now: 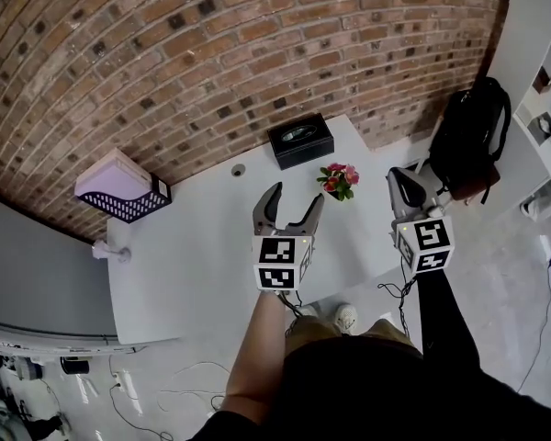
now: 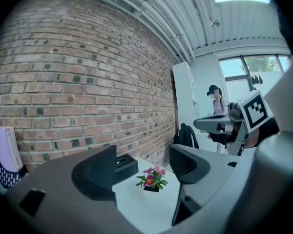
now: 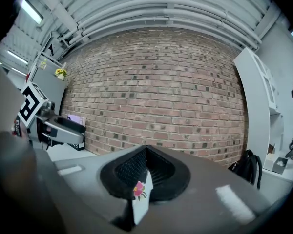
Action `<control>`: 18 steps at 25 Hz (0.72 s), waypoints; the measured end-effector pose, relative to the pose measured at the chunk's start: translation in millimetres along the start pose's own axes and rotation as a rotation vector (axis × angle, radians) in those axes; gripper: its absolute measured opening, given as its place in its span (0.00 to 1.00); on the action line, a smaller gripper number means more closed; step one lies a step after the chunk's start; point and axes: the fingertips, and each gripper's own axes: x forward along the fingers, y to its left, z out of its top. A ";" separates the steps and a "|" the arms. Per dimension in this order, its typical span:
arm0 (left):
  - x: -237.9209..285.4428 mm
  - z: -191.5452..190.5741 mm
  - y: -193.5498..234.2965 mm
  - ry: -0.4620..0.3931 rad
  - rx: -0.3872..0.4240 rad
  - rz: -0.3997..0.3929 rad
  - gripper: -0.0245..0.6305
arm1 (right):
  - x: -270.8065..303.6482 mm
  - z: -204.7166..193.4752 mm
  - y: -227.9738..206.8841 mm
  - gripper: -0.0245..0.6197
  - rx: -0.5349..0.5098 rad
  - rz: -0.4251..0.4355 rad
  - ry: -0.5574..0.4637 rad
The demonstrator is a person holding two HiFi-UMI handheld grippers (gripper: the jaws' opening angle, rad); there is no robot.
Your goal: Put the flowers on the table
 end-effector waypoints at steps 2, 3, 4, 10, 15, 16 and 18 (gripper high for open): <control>-6.6 16.0 2.7 -0.049 -0.005 0.001 0.56 | 2.0 6.4 1.2 0.04 -0.001 0.002 -0.014; -9.1 22.4 3.0 -0.068 -0.006 -0.002 0.56 | 2.9 9.9 1.6 0.04 -0.003 0.004 -0.020; -11.1 26.9 2.9 -0.081 -0.006 -0.006 0.56 | 3.8 13.1 2.2 0.04 -0.006 0.005 -0.026; -14.0 27.2 12.5 -0.091 -0.028 0.028 0.39 | 8.6 22.4 8.9 0.04 -0.024 0.025 -0.040; -21.0 32.9 26.0 -0.114 -0.019 0.106 0.12 | 12.6 21.7 13.9 0.04 -0.033 0.042 -0.033; -22.7 34.2 29.1 -0.119 -0.009 0.125 0.05 | 13.5 21.3 14.3 0.04 -0.034 0.043 -0.031; -25.0 36.2 33.1 -0.134 -0.007 0.133 0.05 | 15.5 23.3 16.4 0.04 -0.030 0.045 -0.036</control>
